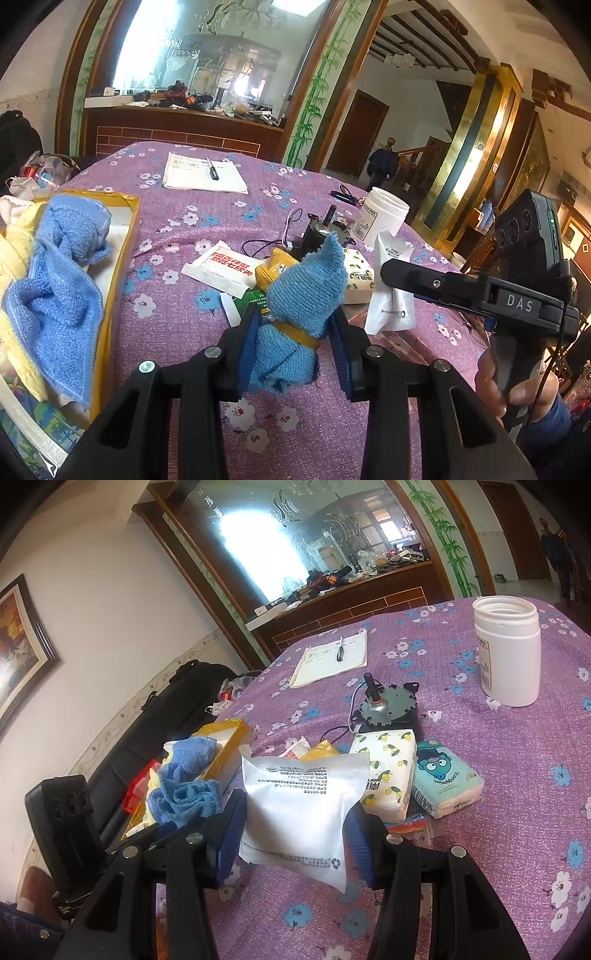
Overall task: Organize soft objects
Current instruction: 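Hold the blue cloth and white pouch raised above the pile, then carry the blue cloth and white pouch into the tray, open both grippers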
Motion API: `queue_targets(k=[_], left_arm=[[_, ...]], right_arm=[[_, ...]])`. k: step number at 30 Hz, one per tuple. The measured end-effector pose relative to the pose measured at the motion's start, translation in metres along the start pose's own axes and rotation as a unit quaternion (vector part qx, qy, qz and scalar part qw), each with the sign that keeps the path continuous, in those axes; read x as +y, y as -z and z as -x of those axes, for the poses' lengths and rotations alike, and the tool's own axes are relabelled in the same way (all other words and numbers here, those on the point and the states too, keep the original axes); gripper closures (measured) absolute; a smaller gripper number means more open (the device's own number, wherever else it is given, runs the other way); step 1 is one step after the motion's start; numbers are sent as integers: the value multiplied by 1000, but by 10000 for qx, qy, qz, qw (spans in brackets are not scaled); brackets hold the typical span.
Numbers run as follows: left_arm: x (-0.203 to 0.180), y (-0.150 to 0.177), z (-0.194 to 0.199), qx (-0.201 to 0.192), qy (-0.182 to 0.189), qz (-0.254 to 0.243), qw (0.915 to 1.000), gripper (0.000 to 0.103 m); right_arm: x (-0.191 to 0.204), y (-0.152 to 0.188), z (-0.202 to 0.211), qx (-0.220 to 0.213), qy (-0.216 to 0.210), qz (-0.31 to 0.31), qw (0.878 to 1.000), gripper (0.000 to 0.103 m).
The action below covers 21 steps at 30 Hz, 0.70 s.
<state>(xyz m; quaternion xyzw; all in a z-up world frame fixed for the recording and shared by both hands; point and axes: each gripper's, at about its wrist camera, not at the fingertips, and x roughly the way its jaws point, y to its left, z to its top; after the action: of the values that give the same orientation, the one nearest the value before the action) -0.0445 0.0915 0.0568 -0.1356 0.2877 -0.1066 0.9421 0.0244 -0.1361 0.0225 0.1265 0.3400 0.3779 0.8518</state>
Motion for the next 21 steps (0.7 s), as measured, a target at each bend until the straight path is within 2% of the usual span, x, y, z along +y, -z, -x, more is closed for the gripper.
queue_targets(k=[8, 11, 17, 21], left_arm=[[3, 0, 10, -96, -39, 110, 9999, 68], [9, -4, 21, -182, -41, 191, 9996, 68], [30, -13, 51, -508, -351, 263, 9977, 68], [59, -17, 69, -658, -811, 424, 9936, 68]], right_arm=[[8, -1, 0, -8, 183, 78, 9998, 46], [17, 0, 1, 25, 113, 70, 9999, 46], [48, 5, -9, 157, -21, 254, 9996, 46], [72, 2, -24, 289, -206, 381, 9986, 46]])
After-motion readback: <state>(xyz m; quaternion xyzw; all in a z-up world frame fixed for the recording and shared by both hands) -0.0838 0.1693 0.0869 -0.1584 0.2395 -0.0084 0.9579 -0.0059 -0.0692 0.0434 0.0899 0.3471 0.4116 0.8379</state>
